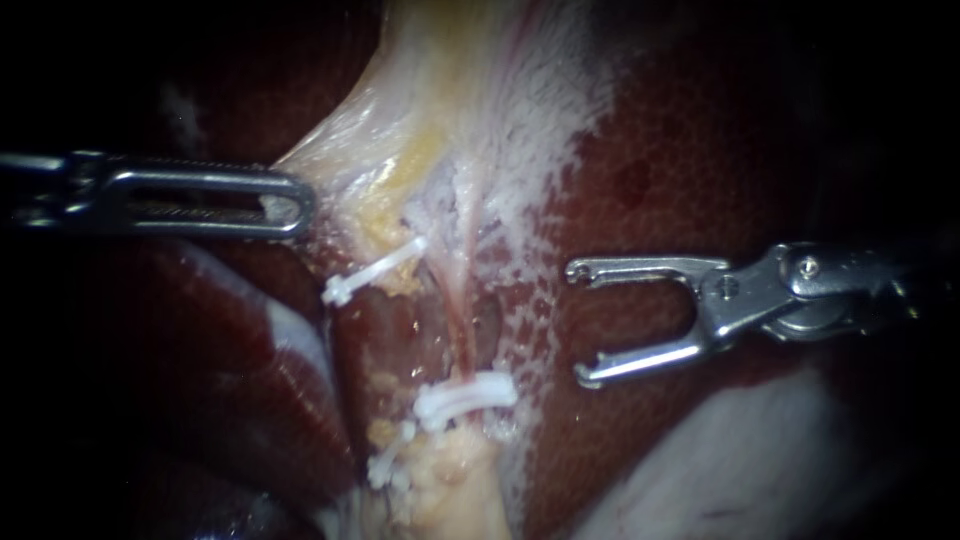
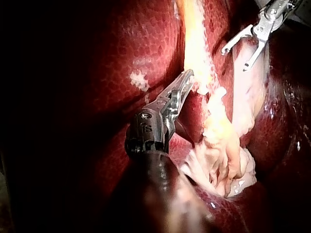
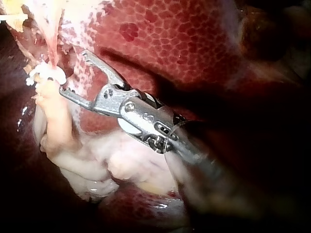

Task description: Going back second clip right tube

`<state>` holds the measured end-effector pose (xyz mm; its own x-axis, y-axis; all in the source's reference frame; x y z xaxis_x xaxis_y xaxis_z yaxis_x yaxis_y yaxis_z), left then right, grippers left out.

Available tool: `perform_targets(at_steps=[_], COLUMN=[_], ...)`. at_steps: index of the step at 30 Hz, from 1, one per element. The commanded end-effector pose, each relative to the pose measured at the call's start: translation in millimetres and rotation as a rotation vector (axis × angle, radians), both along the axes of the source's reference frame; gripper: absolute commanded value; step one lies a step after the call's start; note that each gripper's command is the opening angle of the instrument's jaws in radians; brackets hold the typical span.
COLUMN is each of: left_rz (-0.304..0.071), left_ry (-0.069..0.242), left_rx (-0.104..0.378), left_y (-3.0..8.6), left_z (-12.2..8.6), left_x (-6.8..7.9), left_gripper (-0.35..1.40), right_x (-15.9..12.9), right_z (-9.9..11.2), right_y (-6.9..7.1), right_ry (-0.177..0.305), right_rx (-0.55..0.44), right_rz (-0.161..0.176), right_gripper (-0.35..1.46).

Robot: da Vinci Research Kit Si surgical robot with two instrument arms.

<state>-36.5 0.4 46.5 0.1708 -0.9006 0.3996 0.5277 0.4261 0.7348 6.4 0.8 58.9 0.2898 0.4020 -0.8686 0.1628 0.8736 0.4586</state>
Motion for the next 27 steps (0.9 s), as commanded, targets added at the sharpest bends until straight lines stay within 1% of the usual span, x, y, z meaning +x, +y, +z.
perform_targets(at_steps=[1, 4, 7, 10, 13, 15, 18, 22, 27], left_rz=[0.000, 0.000, 0.003, 0.012, 0.030, 0.045, 0.054, 0.060, 0.066], left_ry=[0.002, 0.003, 0.012, 0.028, 0.032, 0.037, 0.045, 0.046, 0.042], left_rx=[0.001, -0.001, -0.003, -0.005, -0.001, -0.002, 0.001, 0.004, 0.006], left_y=[0.0, 0.0, -0.3, -0.9, -1.4, -1.5, -1.5, -1.3, -1.5], left_z=[0.0, 0.5, 1.6, 3.1, 4.9, 5.9, 6.9, 7.9, 8.1], left_x=[0.0, -0.2, -0.5, -1.2, -2.3, -2.9, -3.7, -4.5, -5.3], left_gripper=[-0.35, -0.35, -0.35, -0.35, -0.35, -0.35, -0.35, -0.35, -0.35], right_x=[0.0, -0.3, -0.7, -0.8, -0.9, -1.0, -1.2, -1.3, -1.4], right_z=[-0.1, -0.1, -0.2, -0.2, -0.3, -0.3, -0.3, -0.4, -0.5], right_y=[-0.1, -0.1, -0.2, -0.2, -0.3, -0.3, -0.4, -0.5, -0.6], right_ry=[0.002, 0.002, 0.003, 0.004, 0.004, 0.004, 0.005, 0.005, 0.005], right_rx=[-0.005, -0.005, -0.005, -0.005, -0.005, -0.005, -0.005, -0.005, -0.005], right_rz=[-0.001, -0.002, -0.004, -0.004, -0.005, -0.005, -0.006, -0.007, -0.007], right_gripper=[0.60, 0.60, 0.60, 0.60, 0.60, 0.60, 0.60, 0.60, 0.60])
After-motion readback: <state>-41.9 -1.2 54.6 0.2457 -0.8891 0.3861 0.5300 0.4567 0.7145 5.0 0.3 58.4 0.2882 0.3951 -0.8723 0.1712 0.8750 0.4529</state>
